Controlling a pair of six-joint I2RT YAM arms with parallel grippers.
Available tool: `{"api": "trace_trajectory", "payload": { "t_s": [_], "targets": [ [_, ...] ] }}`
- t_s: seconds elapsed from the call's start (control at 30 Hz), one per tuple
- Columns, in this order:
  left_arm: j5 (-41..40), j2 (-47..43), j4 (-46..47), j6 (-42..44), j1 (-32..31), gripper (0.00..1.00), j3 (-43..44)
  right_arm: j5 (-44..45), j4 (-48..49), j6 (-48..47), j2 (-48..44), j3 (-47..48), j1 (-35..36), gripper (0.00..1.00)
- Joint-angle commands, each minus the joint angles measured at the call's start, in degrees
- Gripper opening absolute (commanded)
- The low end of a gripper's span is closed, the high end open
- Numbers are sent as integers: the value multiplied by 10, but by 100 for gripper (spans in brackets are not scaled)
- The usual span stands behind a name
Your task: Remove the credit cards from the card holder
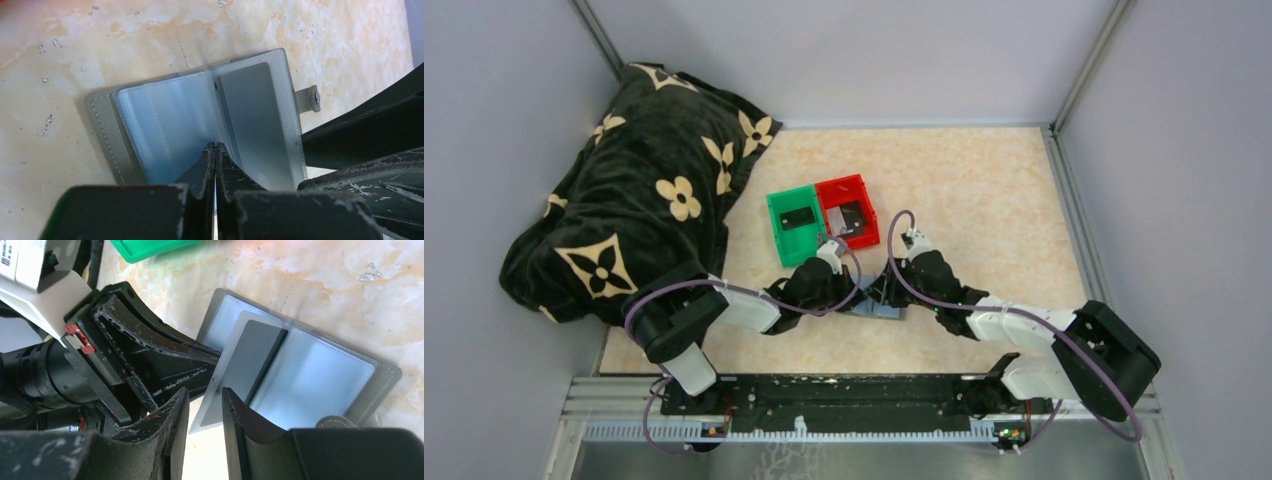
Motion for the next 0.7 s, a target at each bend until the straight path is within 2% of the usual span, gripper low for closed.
{"api": "trace_trajectory", "payload": {
  "t_s": [0.0, 0.13, 0.23, 0.53, 0.67],
  "targets": [
    [7, 13, -34, 2, -2, 0, -11, -13, 45, -8, 16, 34, 7, 32],
    [1, 7, -39, 3, -2, 0, -15, -19, 58, -7, 32, 35, 9, 39],
    [-20, -12, -77, 7, 3, 0, -22, -24, 70, -6, 47, 34, 10, 43],
    [-115, -185, -206, 39, 25, 0, -85, -8, 64, -10, 43, 25, 10, 42],
    [-129, -257, -219, 42, 26, 0, -93, -15, 75, -2, 52, 13, 10, 40]
  ]
}}
